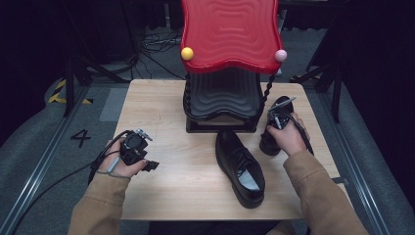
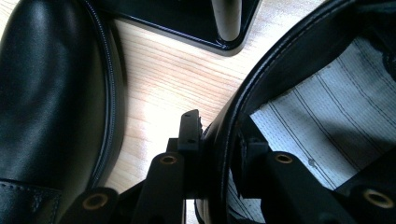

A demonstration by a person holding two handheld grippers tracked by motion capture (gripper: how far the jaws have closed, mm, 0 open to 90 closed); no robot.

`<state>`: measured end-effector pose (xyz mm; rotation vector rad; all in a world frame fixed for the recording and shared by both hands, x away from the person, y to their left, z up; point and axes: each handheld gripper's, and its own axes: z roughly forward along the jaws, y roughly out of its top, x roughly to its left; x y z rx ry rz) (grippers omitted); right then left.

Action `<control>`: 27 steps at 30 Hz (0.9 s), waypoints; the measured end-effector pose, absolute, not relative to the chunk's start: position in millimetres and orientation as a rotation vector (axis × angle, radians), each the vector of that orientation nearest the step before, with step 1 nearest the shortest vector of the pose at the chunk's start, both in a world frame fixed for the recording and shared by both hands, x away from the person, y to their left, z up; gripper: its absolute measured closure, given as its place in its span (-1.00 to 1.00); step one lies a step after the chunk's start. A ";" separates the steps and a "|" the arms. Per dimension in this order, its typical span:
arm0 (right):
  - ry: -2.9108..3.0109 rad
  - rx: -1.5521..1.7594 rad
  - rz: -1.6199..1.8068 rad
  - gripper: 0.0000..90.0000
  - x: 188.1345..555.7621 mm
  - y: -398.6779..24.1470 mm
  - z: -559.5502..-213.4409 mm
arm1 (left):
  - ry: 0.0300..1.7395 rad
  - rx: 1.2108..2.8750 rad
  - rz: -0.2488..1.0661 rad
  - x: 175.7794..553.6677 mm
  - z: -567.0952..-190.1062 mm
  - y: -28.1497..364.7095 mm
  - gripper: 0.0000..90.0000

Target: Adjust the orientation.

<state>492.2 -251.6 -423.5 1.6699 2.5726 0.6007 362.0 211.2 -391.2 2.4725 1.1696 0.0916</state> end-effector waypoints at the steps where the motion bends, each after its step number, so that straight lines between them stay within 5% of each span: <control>1: 2.570 1.673 0.602 0.71 492.3 -251.7 -423.5 | 1.170 2.472 0.092 362.0 -391.1 211.3 -0.18; 16: 2.528 1.705 0.735 0.81 481.2 -276.9 -406.2 | 1.150 2.463 0.089 367.4 -388.8 207.6 -0.18; 27: 2.618 1.466 0.694 0.81 434.5 -295.6 -373.0 | 1.117 2.489 0.081 376.3 -389.5 197.7 -0.18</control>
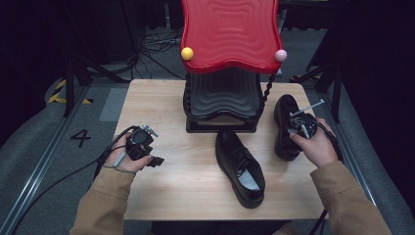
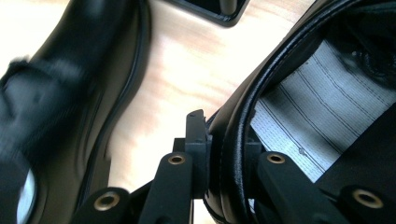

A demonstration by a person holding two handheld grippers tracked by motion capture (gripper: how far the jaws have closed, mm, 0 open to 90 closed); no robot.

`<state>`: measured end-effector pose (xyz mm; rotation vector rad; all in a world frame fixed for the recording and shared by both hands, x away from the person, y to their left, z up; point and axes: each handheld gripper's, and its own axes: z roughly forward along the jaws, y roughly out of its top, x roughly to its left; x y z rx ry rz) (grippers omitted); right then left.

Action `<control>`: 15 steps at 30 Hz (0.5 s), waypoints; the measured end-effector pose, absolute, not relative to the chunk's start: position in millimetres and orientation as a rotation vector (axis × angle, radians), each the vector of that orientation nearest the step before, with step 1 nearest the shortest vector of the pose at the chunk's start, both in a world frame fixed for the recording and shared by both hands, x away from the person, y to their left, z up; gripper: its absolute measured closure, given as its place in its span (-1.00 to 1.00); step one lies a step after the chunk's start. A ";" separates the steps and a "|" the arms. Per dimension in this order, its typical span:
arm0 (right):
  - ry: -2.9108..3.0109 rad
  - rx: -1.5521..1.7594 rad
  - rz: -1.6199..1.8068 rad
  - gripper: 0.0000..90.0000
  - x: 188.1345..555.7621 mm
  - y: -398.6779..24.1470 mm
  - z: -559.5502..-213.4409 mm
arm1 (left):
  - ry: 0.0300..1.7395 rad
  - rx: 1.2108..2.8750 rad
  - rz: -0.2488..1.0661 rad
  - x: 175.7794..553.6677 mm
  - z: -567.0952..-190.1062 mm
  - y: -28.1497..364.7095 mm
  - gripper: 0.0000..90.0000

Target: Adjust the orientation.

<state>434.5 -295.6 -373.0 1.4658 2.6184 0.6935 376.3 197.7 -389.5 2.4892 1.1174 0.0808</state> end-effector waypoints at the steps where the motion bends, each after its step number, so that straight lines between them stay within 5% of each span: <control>1: 2.637 1.415 0.681 0.80 423.3 -297.3 -368.0 | 1.115 2.487 0.082 376.8 -389.7 196.8 -0.18; 15: 2.821 1.054 0.659 0.76 353.4 -300.9 -351.0 | 1.115 2.494 0.084 376.4 -388.4 194.8 -0.18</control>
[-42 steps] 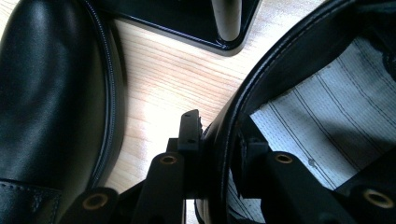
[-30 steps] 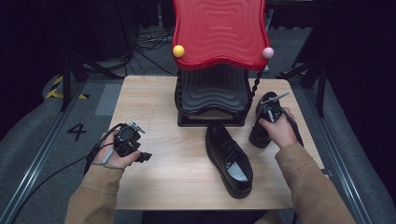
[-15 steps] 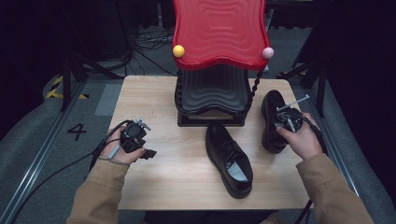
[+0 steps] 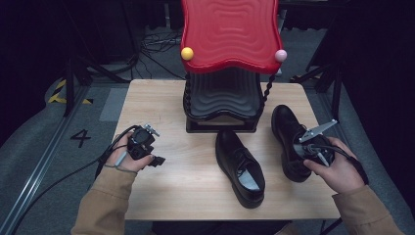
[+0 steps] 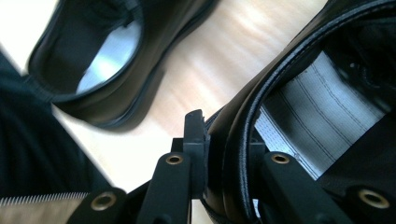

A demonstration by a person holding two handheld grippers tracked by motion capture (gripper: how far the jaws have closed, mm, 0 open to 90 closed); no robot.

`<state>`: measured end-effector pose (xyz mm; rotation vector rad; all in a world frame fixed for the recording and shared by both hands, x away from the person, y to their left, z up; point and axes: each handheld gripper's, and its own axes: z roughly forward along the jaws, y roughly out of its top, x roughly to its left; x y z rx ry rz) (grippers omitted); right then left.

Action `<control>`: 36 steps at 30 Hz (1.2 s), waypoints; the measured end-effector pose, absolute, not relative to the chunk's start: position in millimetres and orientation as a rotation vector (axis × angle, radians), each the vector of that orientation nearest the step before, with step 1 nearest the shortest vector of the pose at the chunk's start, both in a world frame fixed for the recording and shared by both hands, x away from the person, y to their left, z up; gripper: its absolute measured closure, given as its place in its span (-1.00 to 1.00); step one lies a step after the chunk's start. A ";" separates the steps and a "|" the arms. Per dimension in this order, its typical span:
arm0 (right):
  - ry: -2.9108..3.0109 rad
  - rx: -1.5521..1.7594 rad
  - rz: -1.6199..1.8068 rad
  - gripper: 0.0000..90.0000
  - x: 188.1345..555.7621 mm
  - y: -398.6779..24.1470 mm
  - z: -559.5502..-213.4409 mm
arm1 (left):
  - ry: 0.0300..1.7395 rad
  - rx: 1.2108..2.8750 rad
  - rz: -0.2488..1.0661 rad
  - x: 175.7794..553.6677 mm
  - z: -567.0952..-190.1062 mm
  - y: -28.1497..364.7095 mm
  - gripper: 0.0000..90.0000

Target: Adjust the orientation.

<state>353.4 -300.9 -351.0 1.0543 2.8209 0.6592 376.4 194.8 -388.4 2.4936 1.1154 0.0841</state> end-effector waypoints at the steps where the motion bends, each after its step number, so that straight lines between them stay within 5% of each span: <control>1: 2.832 1.039 0.655 0.76 350.5 -300.2 -350.9 | 1.119 2.495 0.085 376.0 -388.4 194.6 -0.18; 19: 3.000 0.725 0.569 0.75 310.2 -265.4 -366.7 | 1.128 2.483 0.085 374.7 -388.9 197.0 -0.18; 36: 3.054 0.674 0.554 0.78 333.0 -256.6 -406.6 | 1.121 2.498 0.077 373.8 -389.9 194.4 -0.18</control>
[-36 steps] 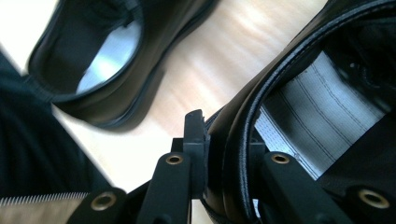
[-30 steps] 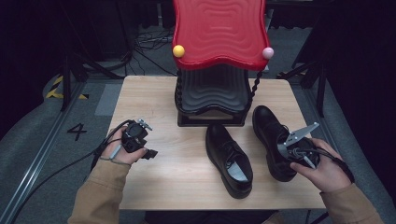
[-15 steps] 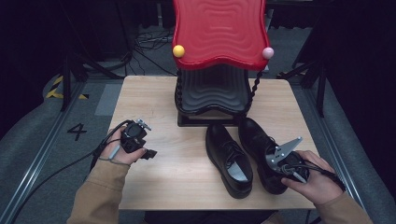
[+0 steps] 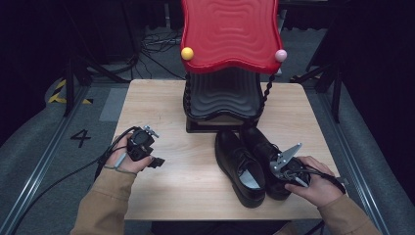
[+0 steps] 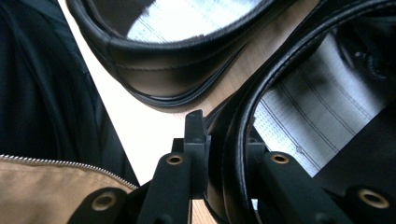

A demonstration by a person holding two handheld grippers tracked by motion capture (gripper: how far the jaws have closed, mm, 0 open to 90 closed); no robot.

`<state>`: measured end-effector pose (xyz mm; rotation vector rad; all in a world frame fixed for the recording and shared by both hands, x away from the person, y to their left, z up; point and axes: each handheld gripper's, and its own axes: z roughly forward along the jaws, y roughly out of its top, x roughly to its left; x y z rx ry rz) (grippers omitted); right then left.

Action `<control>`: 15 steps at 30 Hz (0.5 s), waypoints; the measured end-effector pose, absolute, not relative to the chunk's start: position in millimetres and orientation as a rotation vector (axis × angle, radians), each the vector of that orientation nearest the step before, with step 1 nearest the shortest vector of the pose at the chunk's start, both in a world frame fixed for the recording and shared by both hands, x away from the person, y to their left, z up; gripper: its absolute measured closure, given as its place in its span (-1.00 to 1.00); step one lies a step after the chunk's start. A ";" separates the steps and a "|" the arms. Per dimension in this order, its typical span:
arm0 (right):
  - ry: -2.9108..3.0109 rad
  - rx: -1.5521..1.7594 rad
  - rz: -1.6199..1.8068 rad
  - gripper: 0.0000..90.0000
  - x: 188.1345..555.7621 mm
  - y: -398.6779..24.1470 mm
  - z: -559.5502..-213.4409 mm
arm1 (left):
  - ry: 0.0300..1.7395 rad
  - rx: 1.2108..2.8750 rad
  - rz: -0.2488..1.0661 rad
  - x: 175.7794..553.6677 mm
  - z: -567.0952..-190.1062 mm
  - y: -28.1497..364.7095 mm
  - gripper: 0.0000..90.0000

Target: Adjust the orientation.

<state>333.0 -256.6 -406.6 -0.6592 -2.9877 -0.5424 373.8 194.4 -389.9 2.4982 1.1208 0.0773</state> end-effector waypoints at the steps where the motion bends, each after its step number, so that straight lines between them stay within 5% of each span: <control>1: -2.991 -0.662 -0.528 0.78 332.0 -255.5 -409.3 | 1.120 2.498 0.080 373.9 -389.8 193.7 -0.18; 15: -3.047 -0.647 -0.567 0.75 322.8 -244.7 -408.1 | 1.102 2.512 0.064 379.1 -391.9 189.5 -0.19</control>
